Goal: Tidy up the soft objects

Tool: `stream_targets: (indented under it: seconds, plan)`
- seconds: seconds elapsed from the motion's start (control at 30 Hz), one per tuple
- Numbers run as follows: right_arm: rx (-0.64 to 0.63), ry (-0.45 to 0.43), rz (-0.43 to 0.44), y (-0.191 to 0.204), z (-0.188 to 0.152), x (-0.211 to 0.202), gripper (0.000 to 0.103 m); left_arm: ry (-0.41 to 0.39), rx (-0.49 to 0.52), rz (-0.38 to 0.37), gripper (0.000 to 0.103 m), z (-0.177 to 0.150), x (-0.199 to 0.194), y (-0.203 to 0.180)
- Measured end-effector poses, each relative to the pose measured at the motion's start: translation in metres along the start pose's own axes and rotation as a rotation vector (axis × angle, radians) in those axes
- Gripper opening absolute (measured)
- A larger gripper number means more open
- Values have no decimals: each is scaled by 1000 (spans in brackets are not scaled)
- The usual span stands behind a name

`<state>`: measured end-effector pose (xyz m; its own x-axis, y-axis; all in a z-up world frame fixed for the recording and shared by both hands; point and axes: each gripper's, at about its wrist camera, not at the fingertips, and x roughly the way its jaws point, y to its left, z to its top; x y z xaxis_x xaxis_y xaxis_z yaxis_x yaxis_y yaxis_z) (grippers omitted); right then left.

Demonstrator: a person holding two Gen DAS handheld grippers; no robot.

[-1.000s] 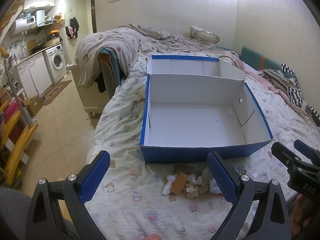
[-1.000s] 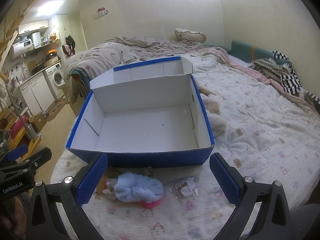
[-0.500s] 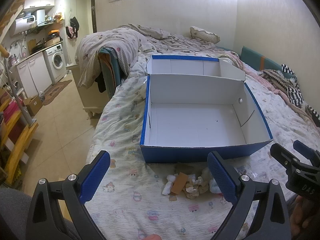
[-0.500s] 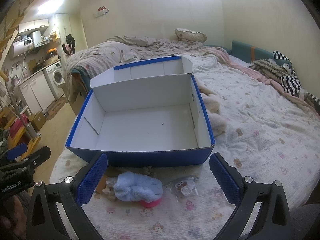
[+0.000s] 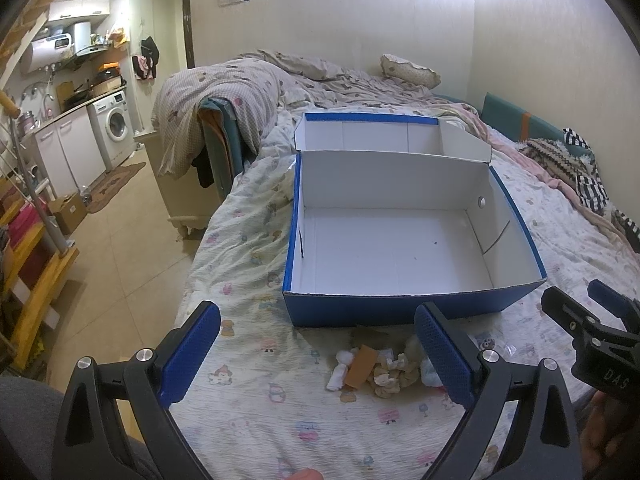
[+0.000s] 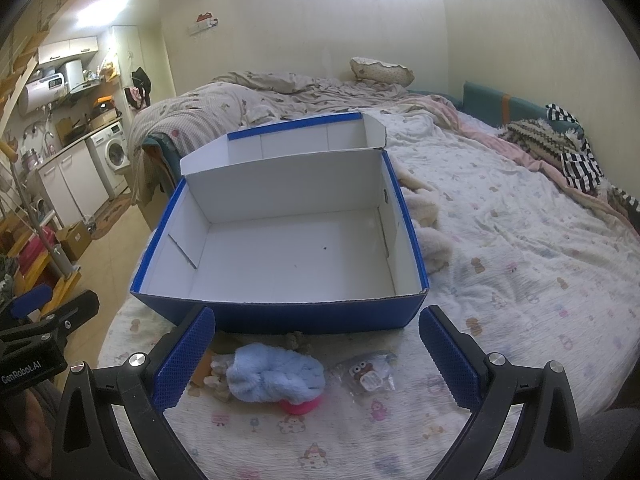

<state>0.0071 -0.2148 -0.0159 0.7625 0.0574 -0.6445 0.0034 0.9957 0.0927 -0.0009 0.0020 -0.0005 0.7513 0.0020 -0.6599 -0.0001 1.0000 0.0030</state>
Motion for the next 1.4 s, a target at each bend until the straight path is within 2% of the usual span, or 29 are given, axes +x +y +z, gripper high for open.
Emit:
stream_targets:
  seconds: [0.27, 0.37, 0.6, 0.67, 0.77, 0.93, 1.07, 1.17, 1.3, 1.4]
  plan:
    - [12, -1, 9, -3, 3, -3, 103, -3, -4, -3, 97, 2, -3, 0]
    - [18, 1, 20, -4, 7, -6, 103, 19, -6, 8, 97, 3, -4, -1]
    - [63, 37, 101, -12, 22, -17, 103, 75, -38, 28, 97, 19, -4, 10]
    - [74, 78, 123, -18, 25, -11, 103, 118, -54, 15, 97, 21, 2, 16]
    - [55, 147, 125, -24, 27, 5, 103, 232, -52, 4, 97, 15, 23, 21]
    - [58, 268, 119, -34, 22, 37, 103, 370, -42, 32, 97, -3, 57, 25]
    - [96, 342, 109, -45, 13, 59, 103, 480, -88, 14, 97, -12, 80, 30]
    - [132, 385, 117, -51, 6, 71, 103, 521, -125, -21, 97, -15, 91, 30]
    - [151, 420, 109, -57, -5, 82, 103, 552, -126, -35, 97, -15, 106, 23]
    - [185, 445, 93, -63, -10, 88, 103, 590, -175, -64, 88, -14, 121, 24]
